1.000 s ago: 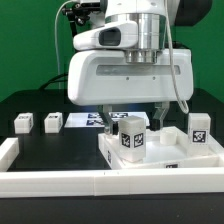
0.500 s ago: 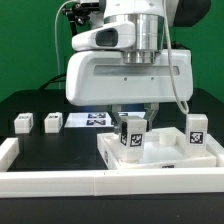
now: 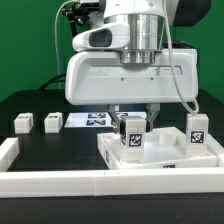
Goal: Assemble square table
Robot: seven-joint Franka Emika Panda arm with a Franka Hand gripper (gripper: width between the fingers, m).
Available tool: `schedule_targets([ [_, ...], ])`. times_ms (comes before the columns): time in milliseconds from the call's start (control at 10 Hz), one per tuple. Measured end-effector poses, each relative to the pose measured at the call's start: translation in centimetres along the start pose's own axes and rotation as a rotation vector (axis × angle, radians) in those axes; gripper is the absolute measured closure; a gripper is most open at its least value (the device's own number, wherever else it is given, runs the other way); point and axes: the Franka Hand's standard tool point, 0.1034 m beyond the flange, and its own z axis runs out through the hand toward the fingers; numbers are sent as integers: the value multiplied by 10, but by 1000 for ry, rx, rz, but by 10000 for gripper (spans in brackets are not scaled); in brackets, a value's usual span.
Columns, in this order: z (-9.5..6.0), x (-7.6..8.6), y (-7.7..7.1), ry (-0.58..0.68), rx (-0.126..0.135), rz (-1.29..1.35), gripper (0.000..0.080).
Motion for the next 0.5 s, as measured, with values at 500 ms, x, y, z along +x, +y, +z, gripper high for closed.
schedule_targets([
  [500, 2, -3, -1, -4, 4, 541, 509],
])
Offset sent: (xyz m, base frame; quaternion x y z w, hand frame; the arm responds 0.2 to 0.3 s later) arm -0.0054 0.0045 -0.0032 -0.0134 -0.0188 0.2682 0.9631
